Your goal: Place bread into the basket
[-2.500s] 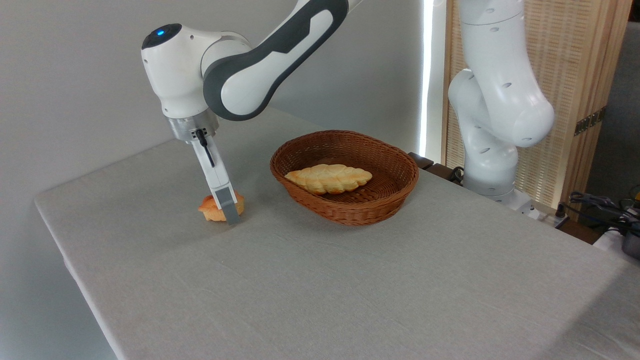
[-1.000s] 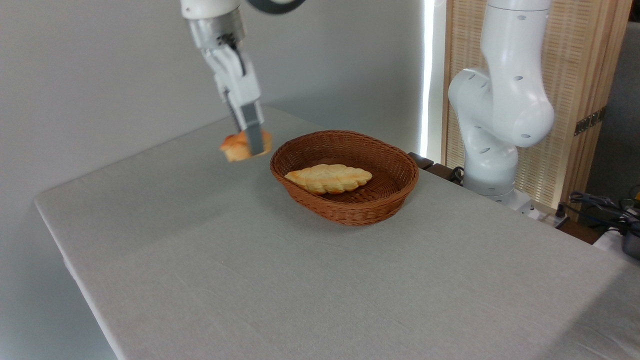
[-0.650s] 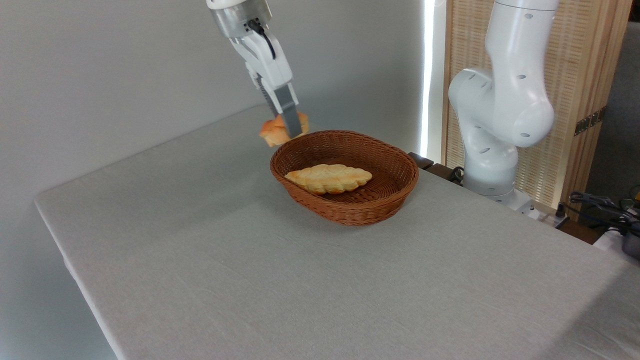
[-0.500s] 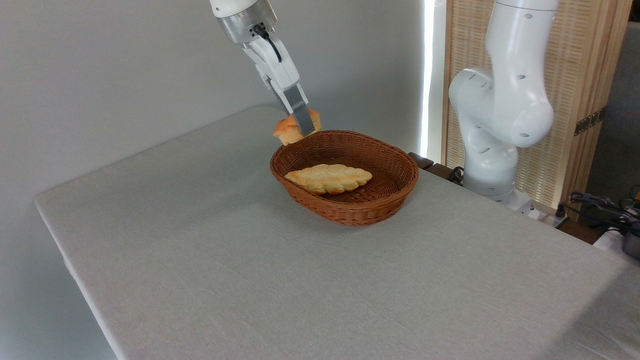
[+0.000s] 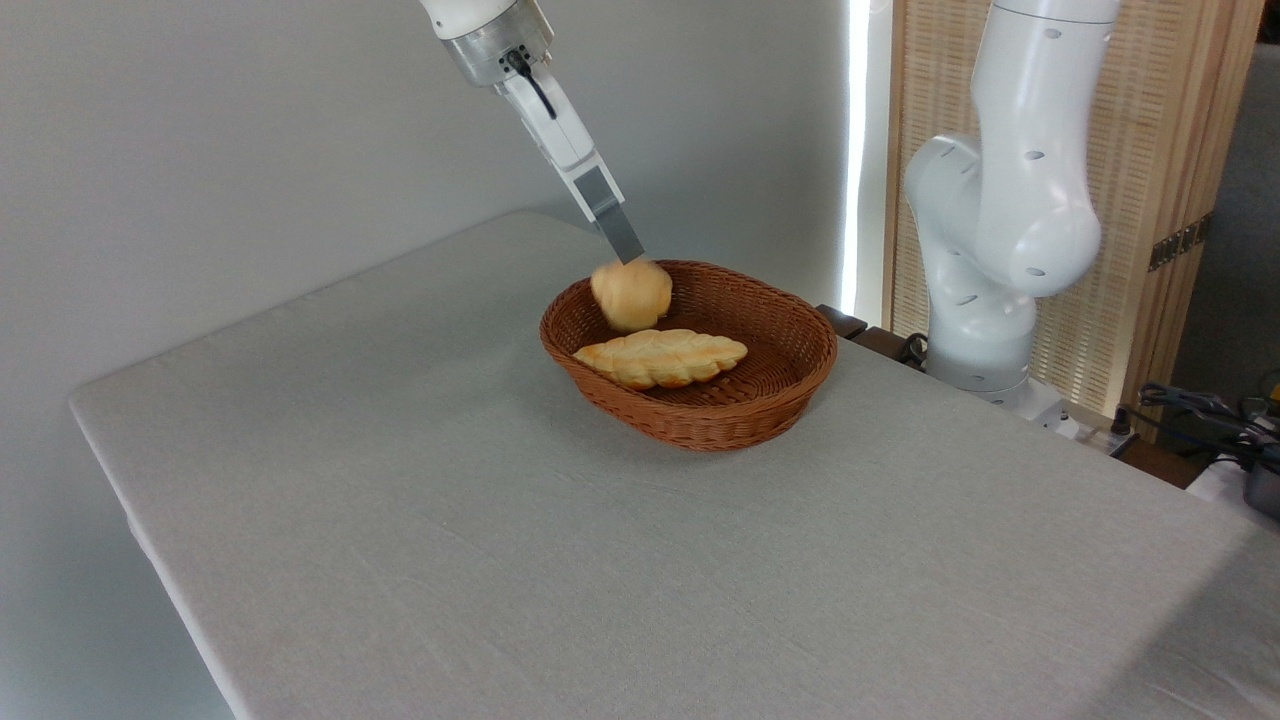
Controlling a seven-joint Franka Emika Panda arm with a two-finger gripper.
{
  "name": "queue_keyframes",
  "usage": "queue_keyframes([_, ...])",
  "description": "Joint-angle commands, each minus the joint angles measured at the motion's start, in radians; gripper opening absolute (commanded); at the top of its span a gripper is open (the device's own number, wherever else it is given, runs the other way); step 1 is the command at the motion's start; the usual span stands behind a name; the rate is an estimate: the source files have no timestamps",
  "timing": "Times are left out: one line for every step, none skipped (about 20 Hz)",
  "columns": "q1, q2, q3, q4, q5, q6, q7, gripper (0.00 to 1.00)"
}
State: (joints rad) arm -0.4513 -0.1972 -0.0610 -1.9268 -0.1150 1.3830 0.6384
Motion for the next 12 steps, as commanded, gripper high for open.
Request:
queue_keyframes([-0.010,0.007,0.007,0.003,0.011,-0.001,-0.011,1.00])
queue_keyframes([-0.007,0.007,0.012,0.005,0.017,0.022,-0.011,1.00])
queue_keyframes([-0.003,0.007,0.019,0.005,0.024,0.062,-0.011,1.00])
queue_keyframes([0.002,0.007,0.024,0.005,0.034,0.103,-0.011,1.00])
queue_keyframes([0.017,0.009,0.030,0.005,0.050,0.146,-0.013,1.00])
queue_keyframes([0.035,0.015,0.045,0.005,0.066,0.195,-0.011,1.00])
queue_keyframes([0.042,0.022,0.068,0.005,0.073,0.241,-0.013,1.00])
queue_keyframes([0.042,0.028,0.099,0.005,0.075,0.281,-0.013,1.00])
queue_keyframes([0.042,0.028,0.131,0.005,0.080,0.313,-0.013,1.00])
queue_keyframes([0.042,0.030,0.159,0.005,0.084,0.342,-0.011,1.00])
queue_keyframes([0.042,0.038,0.182,0.005,0.099,0.370,-0.013,1.00])
queue_keyframes([0.042,0.041,0.208,0.006,0.119,0.396,-0.013,1.00])
